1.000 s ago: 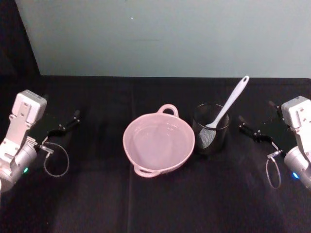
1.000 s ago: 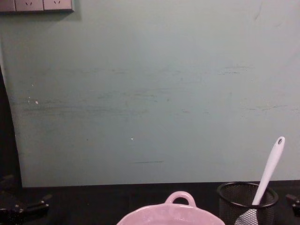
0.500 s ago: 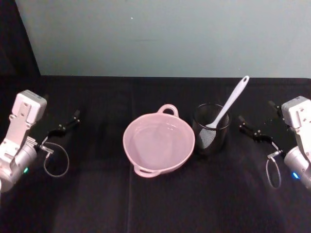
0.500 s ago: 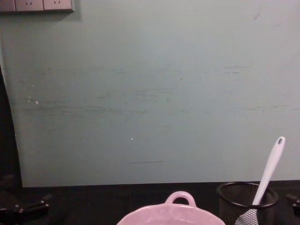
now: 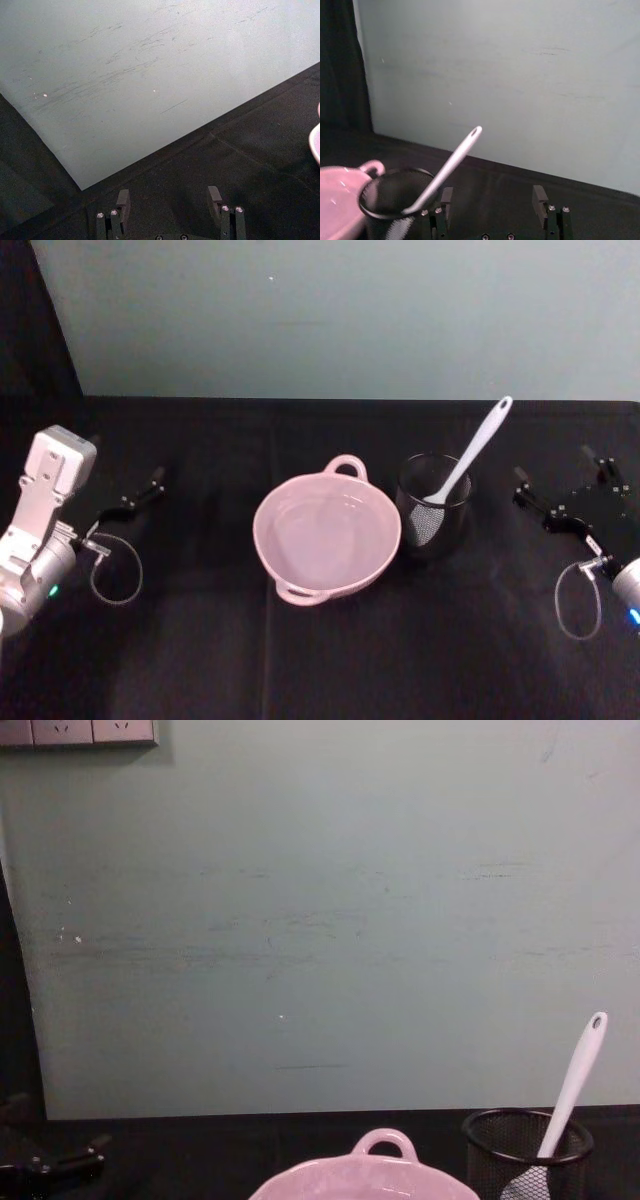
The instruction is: Use the one hand to pick up the spoon and stir the clear water in the bowl.
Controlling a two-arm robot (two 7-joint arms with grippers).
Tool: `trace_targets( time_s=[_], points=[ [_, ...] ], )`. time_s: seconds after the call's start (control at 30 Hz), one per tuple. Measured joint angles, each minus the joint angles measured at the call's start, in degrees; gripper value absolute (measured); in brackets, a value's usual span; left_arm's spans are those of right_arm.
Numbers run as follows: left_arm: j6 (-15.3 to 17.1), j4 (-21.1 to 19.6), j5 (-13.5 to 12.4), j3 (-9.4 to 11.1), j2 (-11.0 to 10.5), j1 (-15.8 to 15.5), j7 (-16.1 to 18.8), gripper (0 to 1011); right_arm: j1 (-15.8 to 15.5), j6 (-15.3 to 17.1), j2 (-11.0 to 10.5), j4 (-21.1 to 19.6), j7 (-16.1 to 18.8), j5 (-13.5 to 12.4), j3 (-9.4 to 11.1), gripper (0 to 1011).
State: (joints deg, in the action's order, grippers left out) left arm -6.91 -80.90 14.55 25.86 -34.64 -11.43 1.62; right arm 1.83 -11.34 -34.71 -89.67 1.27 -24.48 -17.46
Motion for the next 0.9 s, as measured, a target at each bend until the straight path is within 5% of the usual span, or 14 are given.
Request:
trace_targets(
  time_s=[0.5, 0.7, 0.9],
  points=[
    [0.00, 0.00, 0.00, 0.00, 0.00, 0.00, 0.00, 1011, 7.24, 1.89, 8.83, 9.29, 13.62, -16.52, 2.93, 1003],
    [0.00, 0.00, 0.00, 0.00, 0.00, 0.00, 0.00, 1011, 10.99, 6.35, 13.14, 13.83, 17.30, -23.28, 4.70, 1002],
    [0.00, 0.00, 0.00, 0.00, 0.00, 0.00, 0.00, 1011, 12.33, 10.21, 14.97, 15.42, 18.68, -27.05, 5.87, 1003]
  ],
)
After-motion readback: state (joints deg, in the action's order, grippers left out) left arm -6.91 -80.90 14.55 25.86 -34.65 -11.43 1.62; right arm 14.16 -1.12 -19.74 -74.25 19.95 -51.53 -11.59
